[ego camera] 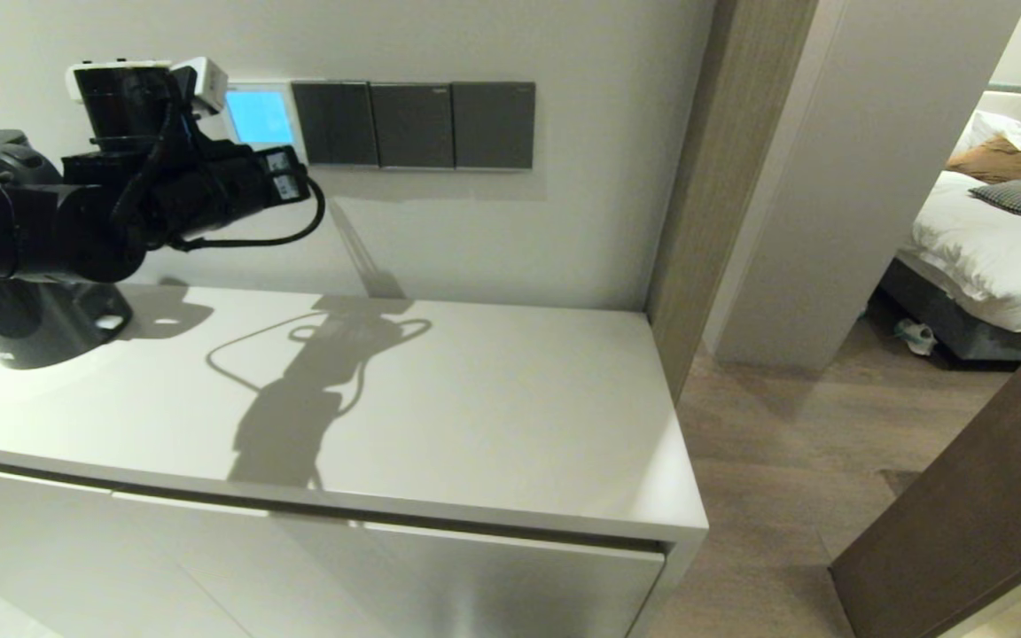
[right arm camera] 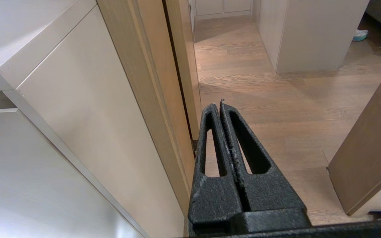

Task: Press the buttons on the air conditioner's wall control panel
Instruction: Turn on the central air conditioner

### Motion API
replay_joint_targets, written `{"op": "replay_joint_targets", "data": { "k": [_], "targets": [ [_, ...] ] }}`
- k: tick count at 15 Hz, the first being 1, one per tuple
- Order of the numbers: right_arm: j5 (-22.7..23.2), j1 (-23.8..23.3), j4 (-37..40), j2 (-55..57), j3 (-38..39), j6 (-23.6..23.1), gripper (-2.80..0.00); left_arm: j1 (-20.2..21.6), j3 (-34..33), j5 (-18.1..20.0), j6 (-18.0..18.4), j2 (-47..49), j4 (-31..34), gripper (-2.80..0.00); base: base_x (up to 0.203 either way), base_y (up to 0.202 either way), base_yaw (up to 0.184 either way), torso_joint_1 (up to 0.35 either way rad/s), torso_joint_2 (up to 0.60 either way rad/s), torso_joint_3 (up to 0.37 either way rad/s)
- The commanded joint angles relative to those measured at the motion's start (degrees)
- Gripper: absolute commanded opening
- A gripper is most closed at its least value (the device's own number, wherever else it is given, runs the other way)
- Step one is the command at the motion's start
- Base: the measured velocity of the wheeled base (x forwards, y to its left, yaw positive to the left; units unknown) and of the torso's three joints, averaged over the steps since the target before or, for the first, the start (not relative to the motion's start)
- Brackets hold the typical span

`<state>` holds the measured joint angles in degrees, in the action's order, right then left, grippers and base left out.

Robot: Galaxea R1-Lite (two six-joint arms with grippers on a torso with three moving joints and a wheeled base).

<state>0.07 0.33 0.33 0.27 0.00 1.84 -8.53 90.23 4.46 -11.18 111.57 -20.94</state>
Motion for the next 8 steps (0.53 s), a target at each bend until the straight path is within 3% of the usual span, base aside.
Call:
{"op": "replay_joint_targets", "data": {
  "k": [1, 8],
  "targets": [
    [0.0, 0.0, 0.0, 0.1, 0.1, 0.0, -2.80, 0.0, 0.1, 0.0, -0.1, 0.1, -0.2, -2.80, 0.000, 0.000, 0.000, 0.000, 0.00, 0.000],
    [0.0, 0.0, 0.0, 0.1, 0.1, 0.0, -2.80, 0.2, 1.1, 0.3, -0.2, 1.2, -0.1, -2.80, 0.000, 0.000, 0.000, 0.000, 0.00, 0.000]
  ]
}}
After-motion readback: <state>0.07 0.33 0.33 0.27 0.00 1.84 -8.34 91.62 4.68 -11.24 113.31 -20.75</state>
